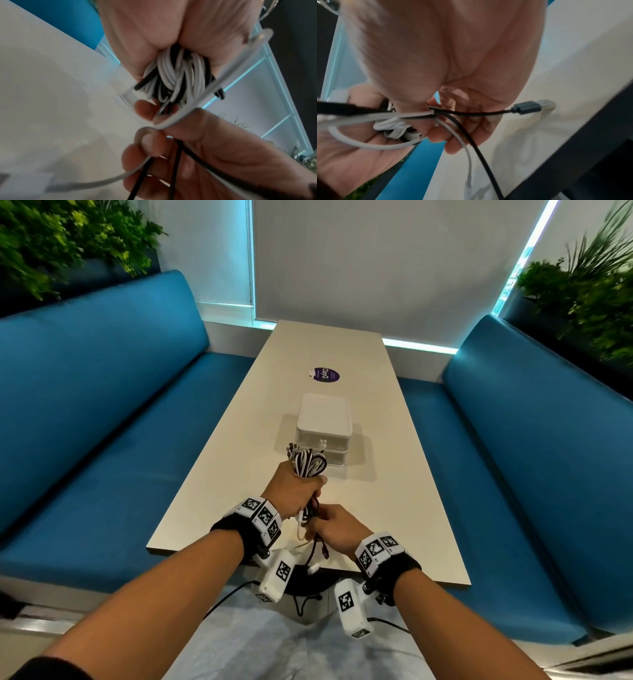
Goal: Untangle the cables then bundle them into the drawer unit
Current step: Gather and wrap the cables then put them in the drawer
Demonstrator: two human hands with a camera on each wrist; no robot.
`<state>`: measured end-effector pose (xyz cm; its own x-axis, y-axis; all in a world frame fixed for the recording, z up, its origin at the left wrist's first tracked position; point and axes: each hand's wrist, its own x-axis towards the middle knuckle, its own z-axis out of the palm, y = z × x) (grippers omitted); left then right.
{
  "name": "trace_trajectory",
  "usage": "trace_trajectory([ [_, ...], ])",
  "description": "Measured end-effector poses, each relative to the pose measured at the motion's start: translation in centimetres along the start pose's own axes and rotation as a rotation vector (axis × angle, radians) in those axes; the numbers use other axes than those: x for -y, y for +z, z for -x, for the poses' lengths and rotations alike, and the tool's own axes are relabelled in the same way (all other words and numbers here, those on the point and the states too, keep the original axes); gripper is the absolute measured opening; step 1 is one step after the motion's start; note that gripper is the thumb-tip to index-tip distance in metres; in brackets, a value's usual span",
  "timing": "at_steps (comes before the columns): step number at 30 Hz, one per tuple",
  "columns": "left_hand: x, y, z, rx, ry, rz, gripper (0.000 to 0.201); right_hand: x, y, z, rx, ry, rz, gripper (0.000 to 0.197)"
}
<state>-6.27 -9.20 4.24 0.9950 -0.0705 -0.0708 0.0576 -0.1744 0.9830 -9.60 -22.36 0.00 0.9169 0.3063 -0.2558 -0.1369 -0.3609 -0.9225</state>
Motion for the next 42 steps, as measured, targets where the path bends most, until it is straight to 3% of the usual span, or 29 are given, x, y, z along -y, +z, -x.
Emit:
trace_trajectory([
  [2,-0.2,0.0,0.0,0.001,0.02,-0.017,0.026,-0.1,-0.2,-0.2,0.009,0.002,0.076,0.009],
  [6,-0.6,0.0,-0.1,-0.001,0.049,-0.024,0.026,0.3,-0.3,-0.2,0.062,0.023,0.008,0.014],
  [11,-1.0,0.0,-0.7,0.001,0.077,-0.076,0.026,1.6,-0.1,0.3,0.07,0.036,0.029,0.006],
  [18,-0.6,-1.1,-0.5,0.115,0.111,-0.232,0.03,0.9,-1.9,1.4,0.327,0.091,0.369,0.021],
  [20,-0.4,-1.3,-0.5,0.148,0.13,-0.293,0.03,0.4,-2.5,1.9,0.342,0.124,0.329,0.019],
  [25,0.5,-1.1,-0.8,0.273,0.192,-0.49,0.027,0.6,-4.0,1.9,0.254,0.164,0.176,0.015],
  [32,1.3,-0.2,0.3,0.485,0.205,-0.775,0.046,0.3,-5.0,1.8,0.224,0.086,0.27,0.015],
  [39,1.7,0.2,0.8,0.455,0.167,-0.944,0.026,-0.9,-5.0,2.1,0.207,0.105,-0.054,0.015],
  [42,1.8,0.2,0.7,0.402,0.112,-0.947,0.031,-1.0,-5.0,1.7,0.155,0.092,-0.139,0.018],
])
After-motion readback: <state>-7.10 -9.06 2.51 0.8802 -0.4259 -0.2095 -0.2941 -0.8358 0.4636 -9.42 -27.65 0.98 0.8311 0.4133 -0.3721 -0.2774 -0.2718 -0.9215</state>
